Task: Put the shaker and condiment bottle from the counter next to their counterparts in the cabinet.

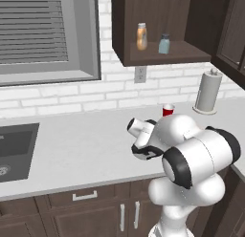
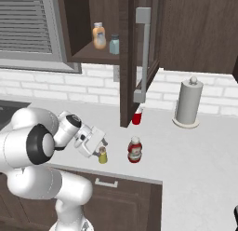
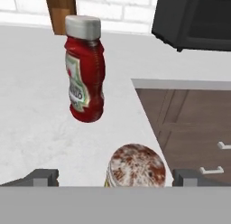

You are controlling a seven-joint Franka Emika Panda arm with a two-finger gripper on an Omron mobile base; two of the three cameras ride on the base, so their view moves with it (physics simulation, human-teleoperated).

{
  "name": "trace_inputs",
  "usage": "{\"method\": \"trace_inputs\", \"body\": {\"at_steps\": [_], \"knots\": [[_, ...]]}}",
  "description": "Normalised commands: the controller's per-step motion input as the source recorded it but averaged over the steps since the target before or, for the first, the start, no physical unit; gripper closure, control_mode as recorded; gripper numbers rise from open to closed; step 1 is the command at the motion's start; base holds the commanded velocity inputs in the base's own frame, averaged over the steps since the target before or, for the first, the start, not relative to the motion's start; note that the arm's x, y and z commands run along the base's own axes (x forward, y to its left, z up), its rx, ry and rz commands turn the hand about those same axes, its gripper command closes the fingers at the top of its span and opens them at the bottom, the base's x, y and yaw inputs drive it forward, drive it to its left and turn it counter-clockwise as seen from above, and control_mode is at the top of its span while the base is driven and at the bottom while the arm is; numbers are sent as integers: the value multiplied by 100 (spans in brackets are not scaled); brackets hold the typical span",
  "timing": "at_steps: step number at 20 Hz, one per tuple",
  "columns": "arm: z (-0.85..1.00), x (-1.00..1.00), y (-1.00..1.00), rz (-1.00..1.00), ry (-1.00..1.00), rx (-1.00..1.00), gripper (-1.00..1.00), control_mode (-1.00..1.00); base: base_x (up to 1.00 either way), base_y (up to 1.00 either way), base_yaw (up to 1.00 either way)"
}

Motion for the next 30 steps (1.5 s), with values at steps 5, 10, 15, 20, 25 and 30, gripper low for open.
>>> {"method": "trace_inputs", "body": {"at_steps": [5,10,15,20,25,30], "knots": [[-2,-3,0,0,0,0,-100,-100,0,0,0],[-9,-14,0,0,0,0,100,-100,0,0,0],[-3,-15,0,0,0,0,100,-100,0,0,0],[0,-5,0,0,0,0,100,-100,0,0,0],[16,0,0,0,0,-3,100,-100,0,0,0],[37,0,12,0,0,-11,100,-100,0,0,0]]}}
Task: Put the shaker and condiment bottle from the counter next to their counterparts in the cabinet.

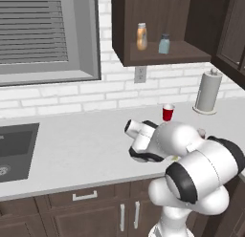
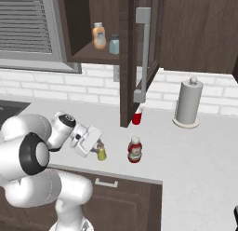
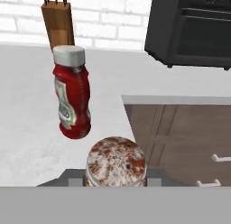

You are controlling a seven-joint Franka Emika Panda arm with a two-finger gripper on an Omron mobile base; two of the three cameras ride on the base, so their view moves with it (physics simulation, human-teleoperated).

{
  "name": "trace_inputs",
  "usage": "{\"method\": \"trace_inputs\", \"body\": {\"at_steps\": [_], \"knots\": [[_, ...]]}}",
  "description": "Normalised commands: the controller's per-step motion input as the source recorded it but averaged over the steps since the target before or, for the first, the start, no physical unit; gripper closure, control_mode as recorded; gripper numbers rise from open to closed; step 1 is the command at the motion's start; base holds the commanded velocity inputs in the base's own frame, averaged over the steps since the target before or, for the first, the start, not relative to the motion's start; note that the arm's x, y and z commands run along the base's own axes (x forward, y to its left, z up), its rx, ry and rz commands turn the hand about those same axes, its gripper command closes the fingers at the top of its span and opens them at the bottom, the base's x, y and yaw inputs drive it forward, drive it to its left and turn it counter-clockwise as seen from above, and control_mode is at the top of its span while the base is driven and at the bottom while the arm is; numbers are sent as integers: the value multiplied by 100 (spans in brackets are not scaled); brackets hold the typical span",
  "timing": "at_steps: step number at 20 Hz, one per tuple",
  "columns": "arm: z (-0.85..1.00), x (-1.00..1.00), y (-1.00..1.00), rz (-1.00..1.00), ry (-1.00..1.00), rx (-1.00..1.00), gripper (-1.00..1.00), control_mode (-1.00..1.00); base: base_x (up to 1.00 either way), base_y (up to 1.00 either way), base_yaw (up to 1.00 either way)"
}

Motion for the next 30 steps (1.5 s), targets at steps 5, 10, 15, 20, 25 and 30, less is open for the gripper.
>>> {"method": "trace_inputs", "body": {"at_steps": [5,10,15,20,25,30], "knots": [[33,0,24,6,-3,-5,100,-100,0,0,0],[27,0,11,21,-11,-2,100,-100,0,0,0],[6,0,0,32,-10,0,100,-100,0,0,0],[0,1,0,41,-6,0,100,-100,0,0,0],[2,7,0,42,-3,0,100,-100,0,0,0],[3,0,-4,0,0,1,100,-100,0,0,0]]}}
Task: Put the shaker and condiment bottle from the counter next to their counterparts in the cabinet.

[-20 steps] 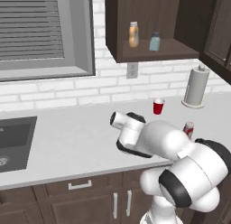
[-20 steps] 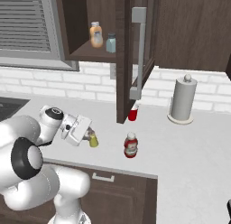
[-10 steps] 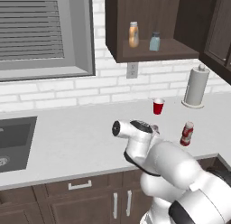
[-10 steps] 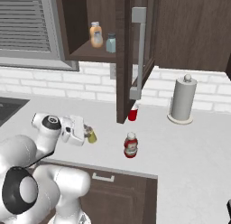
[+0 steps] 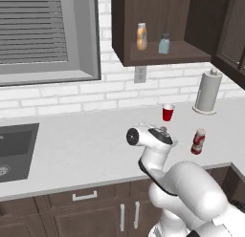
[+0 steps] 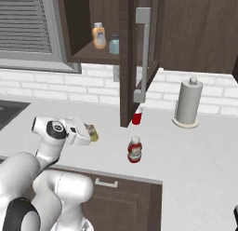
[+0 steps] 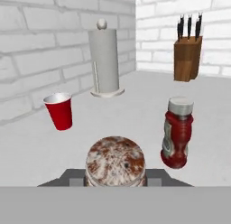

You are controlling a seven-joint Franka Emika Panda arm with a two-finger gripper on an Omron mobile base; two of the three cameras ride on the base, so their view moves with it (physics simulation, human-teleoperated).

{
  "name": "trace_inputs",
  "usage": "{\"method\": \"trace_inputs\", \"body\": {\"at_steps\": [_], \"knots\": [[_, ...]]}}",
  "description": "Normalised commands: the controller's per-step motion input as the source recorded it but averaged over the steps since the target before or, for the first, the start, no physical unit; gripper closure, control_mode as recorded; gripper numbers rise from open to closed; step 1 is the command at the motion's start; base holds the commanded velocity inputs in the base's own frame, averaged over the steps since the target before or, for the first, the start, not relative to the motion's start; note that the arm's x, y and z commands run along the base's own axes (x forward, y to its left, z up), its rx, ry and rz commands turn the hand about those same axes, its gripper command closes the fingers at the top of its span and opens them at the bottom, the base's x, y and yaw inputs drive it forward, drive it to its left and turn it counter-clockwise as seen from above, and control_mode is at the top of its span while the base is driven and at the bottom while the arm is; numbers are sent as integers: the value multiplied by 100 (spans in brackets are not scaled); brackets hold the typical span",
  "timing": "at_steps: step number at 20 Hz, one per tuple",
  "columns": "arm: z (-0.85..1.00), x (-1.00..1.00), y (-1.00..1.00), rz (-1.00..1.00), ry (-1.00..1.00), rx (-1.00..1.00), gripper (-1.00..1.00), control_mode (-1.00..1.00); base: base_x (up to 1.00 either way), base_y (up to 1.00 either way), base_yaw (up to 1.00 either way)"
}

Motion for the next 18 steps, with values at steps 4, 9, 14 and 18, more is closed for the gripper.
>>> {"method": "trace_inputs", "body": {"at_steps": [4,9,14,18], "knots": [[25,0,-37,3,0,4,100,-100,0,0,0],[42,0,-41,23,0,0,100,-100,0,0,0],[32,0,-39,33,0,0,100,-100,0,0,0],[27,0,-22,43,0,3,100,-100,0,0,0]]}}
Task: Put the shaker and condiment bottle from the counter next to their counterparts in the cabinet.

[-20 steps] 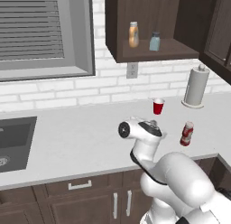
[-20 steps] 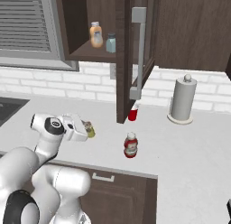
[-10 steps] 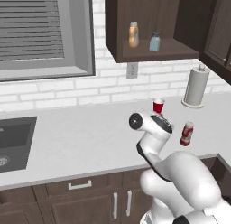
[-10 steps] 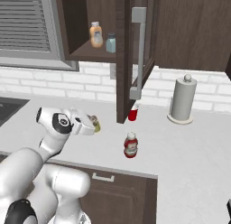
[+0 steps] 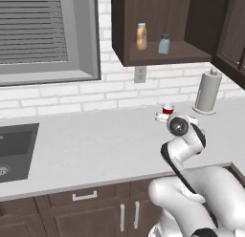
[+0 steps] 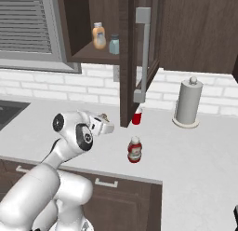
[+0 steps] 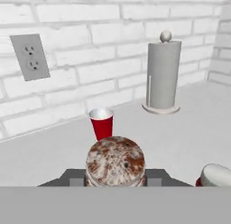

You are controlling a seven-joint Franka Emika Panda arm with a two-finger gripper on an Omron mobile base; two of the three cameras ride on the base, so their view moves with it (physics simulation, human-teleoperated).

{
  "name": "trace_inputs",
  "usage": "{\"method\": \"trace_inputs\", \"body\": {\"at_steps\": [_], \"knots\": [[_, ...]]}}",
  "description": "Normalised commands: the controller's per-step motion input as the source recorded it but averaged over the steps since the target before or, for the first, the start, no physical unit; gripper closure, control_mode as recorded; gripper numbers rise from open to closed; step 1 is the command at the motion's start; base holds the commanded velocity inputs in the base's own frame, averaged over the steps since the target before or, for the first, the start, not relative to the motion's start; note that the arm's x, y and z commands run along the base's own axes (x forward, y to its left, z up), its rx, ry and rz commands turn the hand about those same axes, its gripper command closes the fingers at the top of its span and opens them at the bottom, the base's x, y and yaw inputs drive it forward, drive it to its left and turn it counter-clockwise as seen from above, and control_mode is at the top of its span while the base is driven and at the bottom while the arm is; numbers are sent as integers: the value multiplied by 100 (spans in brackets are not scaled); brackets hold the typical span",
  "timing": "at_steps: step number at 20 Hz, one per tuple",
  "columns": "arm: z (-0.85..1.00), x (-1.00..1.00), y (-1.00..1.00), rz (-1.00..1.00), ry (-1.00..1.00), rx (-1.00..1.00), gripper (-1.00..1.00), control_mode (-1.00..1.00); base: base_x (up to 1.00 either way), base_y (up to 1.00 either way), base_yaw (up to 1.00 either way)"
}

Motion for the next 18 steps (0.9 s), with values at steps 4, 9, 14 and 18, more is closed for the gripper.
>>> {"method": "trace_inputs", "body": {"at_steps": [4,9,14,18], "knots": [[53,0,-6,40,0,1,100,-100,0,0,0],[76,0,-1,34,0,0,100,-100,0,0,0],[12,0,0,8,4,2,100,-100,0,0,0],[11,0,0,0,0,-8,100,-100,0,0,0]]}}
